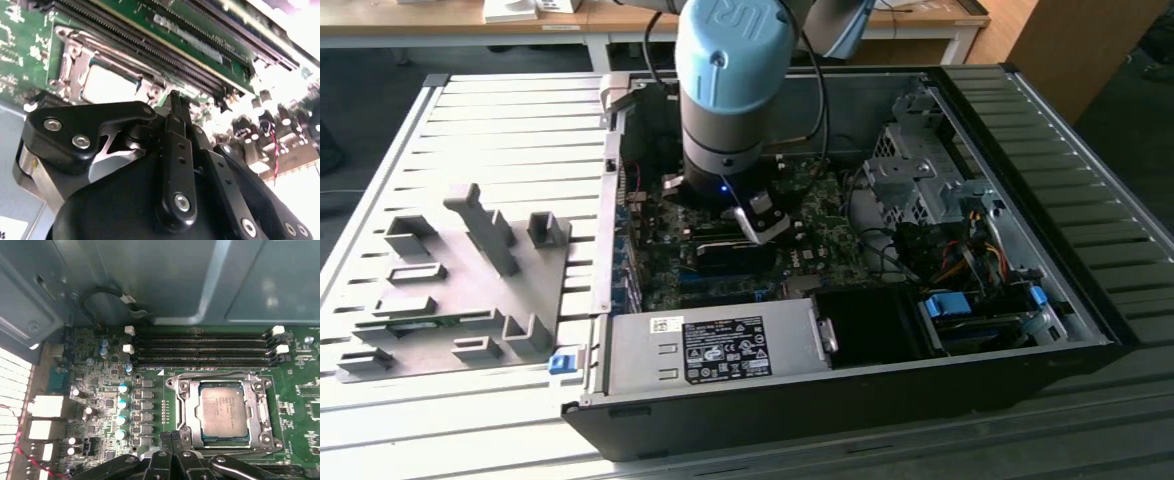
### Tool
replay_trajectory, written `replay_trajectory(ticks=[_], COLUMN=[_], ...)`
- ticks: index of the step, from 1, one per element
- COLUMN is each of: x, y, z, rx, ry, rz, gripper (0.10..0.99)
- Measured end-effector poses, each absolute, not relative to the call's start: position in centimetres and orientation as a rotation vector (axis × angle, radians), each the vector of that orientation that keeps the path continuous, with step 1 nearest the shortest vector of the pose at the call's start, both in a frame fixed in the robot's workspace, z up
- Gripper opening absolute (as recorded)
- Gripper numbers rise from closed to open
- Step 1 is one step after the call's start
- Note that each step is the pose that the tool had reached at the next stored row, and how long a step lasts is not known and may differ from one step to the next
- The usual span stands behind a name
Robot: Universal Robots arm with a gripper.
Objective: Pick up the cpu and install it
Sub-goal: 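Install the second cpu locking lever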
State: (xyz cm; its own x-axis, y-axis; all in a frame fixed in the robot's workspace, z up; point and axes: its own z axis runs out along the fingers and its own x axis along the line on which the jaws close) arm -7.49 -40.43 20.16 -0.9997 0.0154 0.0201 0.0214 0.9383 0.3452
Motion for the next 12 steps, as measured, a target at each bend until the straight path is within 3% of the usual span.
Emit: replay_trajectory(ticks=[12], x=[-7.5], y=[-40.4], z=[23.0], rx=[-0.029], ry=[-3.074], rz=[-0.558], gripper=[0.106])
